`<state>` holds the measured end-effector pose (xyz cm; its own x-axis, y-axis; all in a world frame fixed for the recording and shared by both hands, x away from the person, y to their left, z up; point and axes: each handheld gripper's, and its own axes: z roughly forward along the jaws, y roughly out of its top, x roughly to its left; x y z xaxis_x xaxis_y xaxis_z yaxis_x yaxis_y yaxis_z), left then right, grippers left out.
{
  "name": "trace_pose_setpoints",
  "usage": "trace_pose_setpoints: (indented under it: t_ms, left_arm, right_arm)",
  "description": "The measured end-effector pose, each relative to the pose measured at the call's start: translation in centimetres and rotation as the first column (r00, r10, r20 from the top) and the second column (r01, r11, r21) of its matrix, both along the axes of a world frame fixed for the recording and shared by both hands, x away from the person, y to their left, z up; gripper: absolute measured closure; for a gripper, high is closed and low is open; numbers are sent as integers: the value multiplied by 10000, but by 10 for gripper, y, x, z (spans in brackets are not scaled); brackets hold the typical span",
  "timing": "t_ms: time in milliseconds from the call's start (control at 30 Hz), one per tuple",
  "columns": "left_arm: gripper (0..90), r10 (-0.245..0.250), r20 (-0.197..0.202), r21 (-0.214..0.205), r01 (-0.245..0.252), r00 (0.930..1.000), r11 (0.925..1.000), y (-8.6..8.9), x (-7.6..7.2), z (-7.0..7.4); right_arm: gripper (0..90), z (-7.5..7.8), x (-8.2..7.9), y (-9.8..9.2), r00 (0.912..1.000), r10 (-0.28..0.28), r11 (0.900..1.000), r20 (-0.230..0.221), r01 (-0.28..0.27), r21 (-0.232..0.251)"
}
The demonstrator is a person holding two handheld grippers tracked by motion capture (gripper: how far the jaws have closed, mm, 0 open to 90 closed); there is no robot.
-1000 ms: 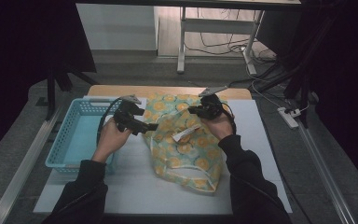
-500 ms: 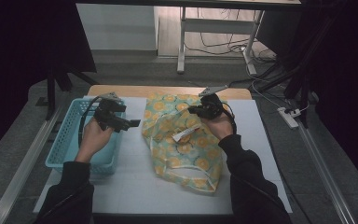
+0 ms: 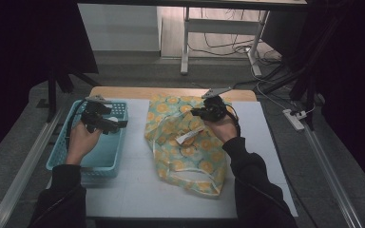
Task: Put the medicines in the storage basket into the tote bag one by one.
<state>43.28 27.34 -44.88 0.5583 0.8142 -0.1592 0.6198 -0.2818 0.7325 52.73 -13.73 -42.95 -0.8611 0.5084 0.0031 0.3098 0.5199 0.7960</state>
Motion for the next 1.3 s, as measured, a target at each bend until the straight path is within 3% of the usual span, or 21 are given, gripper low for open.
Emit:
trace_pose_setpoints:
  t_ms: [167, 300, 567, 767, 867, 933, 1067, 1167, 1300]
  left_arm:
    - [0, 839, 12, 436, -839, 9965, 9955, 7, 2, -8]
    - [0, 1151, -201, 526, -1139, 9932, 9921, 11, 8, -17]
    - [0, 1565, -606, 1111, -1491, 9858, 9826, 14, 22, -31]
    - [0, 1803, -951, 1876, -1602, 9790, 9691, 14, 30, -42]
    - [4, 1837, -1097, 1897, -1608, 9768, 9686, 14, 34, -45]
    - [33, 1766, -1117, 2036, -1514, 9779, 9673, 12, 36, -45]
    - [120, 1654, -1346, 2618, -1259, 9770, 9569, 8, 40, -50]
    - [212, 1690, -1408, 2599, -1283, 9755, 9571, 8, 41, -50]
    - [346, 1603, -1618, 2411, -1185, 9737, 9632, 10, 41, -50]
  right_arm:
    - [900, -1, 0, -1, 10000, -11, 10000, -26, 11, -6]
    - [900, -3, 1, -1, 10000, -22, 10000, -43, 22, -29]
    - [900, -3, 1, -1, 10000, -6, 10000, -43, 6, -47]
    - [900, -3, 1, -3, 10000, -6, 10000, -28, 6, 1]
    - [900, -4, 1, -2, 10000, 0, 10000, -48, 0, 5]
    - [900, -5, 1, -2, 10000, 36, 10000, -57, -36, 8]
    - [900, -4, -1, 0, 10000, 75, 10000, -28, -75, 10]
    - [900, -2, -1, -1, 10000, 98, 10000, 0, -98, 11]
    - [900, -2, -1, -1, 10000, 84, 10000, 0, -84, 15]
